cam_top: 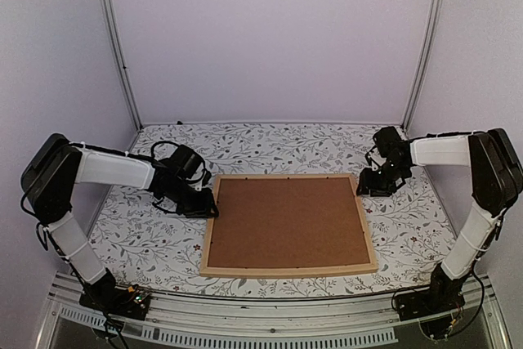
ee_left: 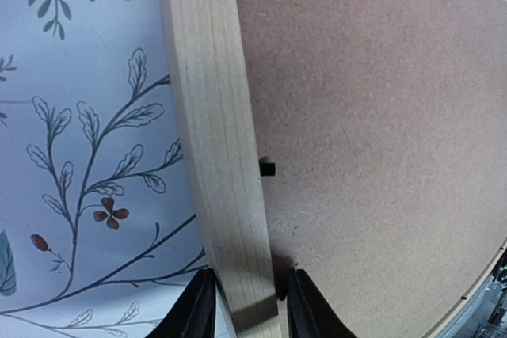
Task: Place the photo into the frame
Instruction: Hold the photo frame at the center of the board.
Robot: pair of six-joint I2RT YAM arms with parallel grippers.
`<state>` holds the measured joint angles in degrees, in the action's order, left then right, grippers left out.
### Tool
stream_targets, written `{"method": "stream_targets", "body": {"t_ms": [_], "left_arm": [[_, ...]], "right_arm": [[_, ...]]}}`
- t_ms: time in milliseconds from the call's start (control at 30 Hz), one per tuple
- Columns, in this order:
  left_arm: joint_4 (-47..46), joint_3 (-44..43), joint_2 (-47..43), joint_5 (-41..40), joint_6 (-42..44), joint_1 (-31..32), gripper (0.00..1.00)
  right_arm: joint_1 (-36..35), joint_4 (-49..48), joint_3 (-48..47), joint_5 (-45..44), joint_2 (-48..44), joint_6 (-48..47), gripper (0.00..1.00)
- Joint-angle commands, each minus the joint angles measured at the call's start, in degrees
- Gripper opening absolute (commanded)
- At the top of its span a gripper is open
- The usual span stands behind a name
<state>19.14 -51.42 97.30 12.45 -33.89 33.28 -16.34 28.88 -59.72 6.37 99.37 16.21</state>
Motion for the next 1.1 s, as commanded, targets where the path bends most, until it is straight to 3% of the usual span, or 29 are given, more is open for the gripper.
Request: {"method": "stream_targets", "body": {"t_ms": [0,1067], "left_arm": [[0.64,-0.03,0.39,1.55,0.53,1.18,0.34],[0.22,0.48,0.53,1.91,0.51,1.52,0.34]], "right_arm": [[0.69,-0.23,-1.04,-0.13,-1.61,-0.65,0.5],[-3.76,4.12,-2.94,-4.42,1.3,0.17,0.49]]}}
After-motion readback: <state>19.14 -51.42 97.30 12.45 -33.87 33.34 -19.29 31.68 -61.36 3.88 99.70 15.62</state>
